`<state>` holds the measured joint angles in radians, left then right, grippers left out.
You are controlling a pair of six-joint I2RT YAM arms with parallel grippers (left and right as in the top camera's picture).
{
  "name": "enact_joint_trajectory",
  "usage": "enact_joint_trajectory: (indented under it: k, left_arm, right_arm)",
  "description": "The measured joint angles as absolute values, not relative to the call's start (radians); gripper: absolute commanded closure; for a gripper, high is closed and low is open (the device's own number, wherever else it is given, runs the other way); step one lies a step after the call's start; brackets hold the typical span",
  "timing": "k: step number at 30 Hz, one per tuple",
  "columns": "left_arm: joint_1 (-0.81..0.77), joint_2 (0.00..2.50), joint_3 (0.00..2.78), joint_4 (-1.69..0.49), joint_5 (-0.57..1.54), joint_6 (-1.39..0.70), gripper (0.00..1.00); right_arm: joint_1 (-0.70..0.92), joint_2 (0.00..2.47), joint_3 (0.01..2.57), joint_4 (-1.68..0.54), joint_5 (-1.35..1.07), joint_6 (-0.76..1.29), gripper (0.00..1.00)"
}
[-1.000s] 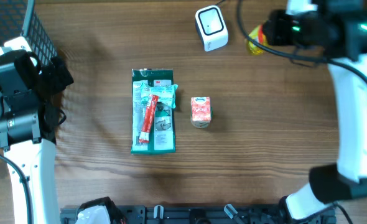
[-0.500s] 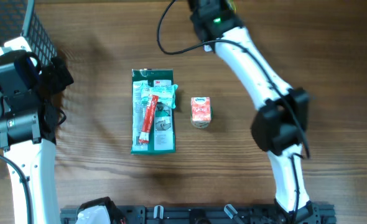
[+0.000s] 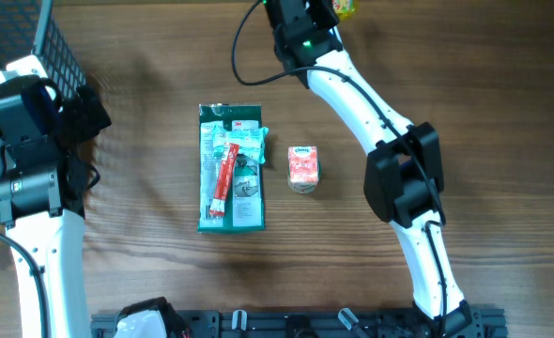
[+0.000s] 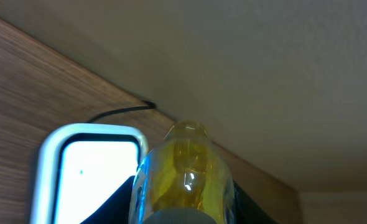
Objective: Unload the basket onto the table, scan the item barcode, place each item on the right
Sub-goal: 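Lift the bottle with the right gripper and carry it right, then set the bottle down at the right side and open the right gripper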
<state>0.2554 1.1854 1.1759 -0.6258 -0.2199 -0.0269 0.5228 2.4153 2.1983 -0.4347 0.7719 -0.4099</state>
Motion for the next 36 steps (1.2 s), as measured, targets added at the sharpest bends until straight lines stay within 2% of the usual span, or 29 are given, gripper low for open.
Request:
enact_joint_trajectory:
  k: [16, 20, 24, 29, 33, 36]
  left_arm:
    - [0.255, 1.185, 1.176, -0.626, -0.220, -0.027, 0.00]
    - [0.255, 1.185, 1.176, -0.626, -0.220, -0.027, 0.00]
    - [0.255, 1.185, 1.176, -0.626, -0.220, -0.027, 0.00]
    - [0.255, 1.185, 1.176, -0.626, -0.220, -0.027, 0.00]
    - [0.255, 1.185, 1.176, -0.626, -0.220, -0.027, 0.00]
    - [0.255, 1.185, 1.176, -0.626, -0.220, -0.027, 0.00]
  right_arm:
    - [0.553, 2.415, 2.198, -0.524, 0.809, -0.283, 0.96]
    - [0.553, 2.394, 2.198, -0.621, 0.820, -0.276, 0.96]
    - [0.546, 2.245, 2.198, -0.862, 0.793, -0.204, 0.96]
    - [0.456, 1.958, 2.206, -1.265, 0.647, 0.017, 0.96]
    - [0.255, 1.872, 2.219, -1.559, 0.454, 0.181, 0.96]
    - [0.097, 1.889, 2.193, -1.606, 0.291, 0.212, 0.95]
